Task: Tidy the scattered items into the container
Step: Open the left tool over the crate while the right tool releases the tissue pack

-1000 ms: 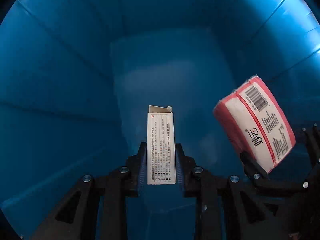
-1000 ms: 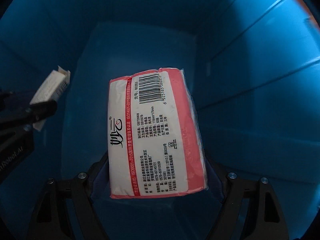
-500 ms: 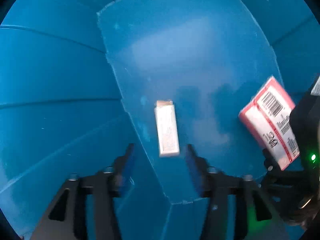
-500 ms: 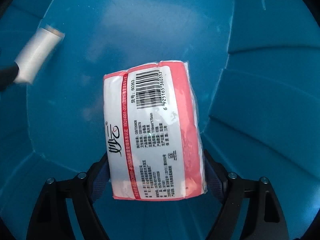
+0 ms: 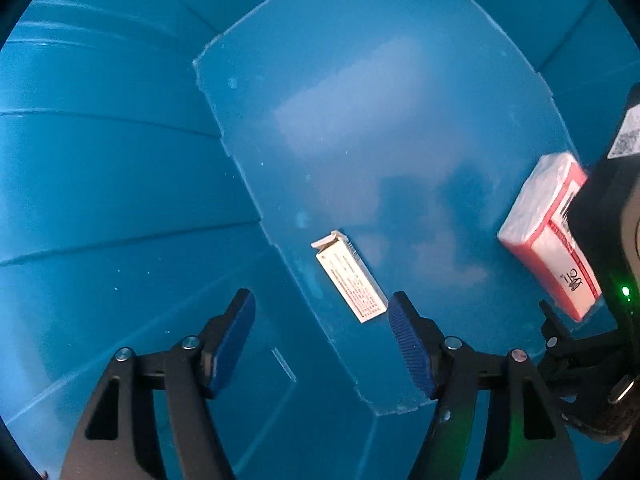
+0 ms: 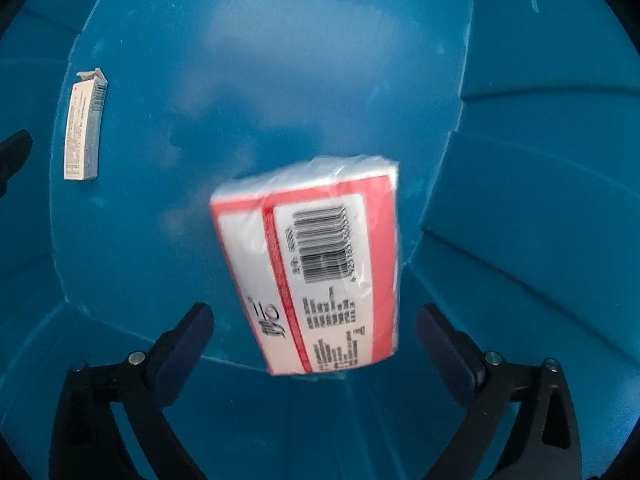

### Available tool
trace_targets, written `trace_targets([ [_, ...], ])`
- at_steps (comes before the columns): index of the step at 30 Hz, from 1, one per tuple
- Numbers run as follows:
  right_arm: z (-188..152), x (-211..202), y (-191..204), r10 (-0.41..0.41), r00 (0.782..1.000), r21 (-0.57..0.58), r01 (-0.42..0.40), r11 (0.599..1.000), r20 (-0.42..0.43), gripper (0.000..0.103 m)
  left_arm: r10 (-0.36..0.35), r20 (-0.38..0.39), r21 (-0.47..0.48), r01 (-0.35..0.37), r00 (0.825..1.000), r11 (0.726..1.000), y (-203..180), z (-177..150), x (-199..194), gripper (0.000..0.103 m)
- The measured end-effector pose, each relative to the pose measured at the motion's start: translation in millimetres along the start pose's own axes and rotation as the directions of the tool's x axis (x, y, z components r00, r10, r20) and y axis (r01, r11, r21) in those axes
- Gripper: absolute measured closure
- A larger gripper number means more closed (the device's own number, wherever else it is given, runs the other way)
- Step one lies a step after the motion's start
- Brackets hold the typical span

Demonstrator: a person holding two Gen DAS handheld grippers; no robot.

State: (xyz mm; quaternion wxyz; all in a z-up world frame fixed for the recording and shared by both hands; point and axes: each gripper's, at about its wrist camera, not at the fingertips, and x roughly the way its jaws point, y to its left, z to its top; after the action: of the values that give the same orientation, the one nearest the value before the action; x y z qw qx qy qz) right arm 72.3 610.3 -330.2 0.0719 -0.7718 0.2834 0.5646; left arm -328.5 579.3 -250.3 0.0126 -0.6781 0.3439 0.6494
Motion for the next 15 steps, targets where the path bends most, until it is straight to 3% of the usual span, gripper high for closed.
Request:
trace_targets([
  [5,-11.8,-1.5,2.8,-0.012,0.999,0.013,0.012,1.0,-0.043,0.001,-0.009,0.004,-0.026,0.01,1.0,1.0,8.7,6.6,-5.5,0.035],
  [9,-26.6,-25.1,3.4,-0.018,1.0,0.005,0.018,1.0,-0.024,0.001,-0.103,0.067,-0.072,0.108,0.992,0.992,33.2,7.2,-29.8,0.035],
  [15,-63.0,-86.4,-0.6,-0.004,0.997,0.056,-0.001,0.998,0.078,0.001,-0.222,0.102,-0.126,0.233,0.97,0.964,57.3,-9.7,-59.5,0.035],
])
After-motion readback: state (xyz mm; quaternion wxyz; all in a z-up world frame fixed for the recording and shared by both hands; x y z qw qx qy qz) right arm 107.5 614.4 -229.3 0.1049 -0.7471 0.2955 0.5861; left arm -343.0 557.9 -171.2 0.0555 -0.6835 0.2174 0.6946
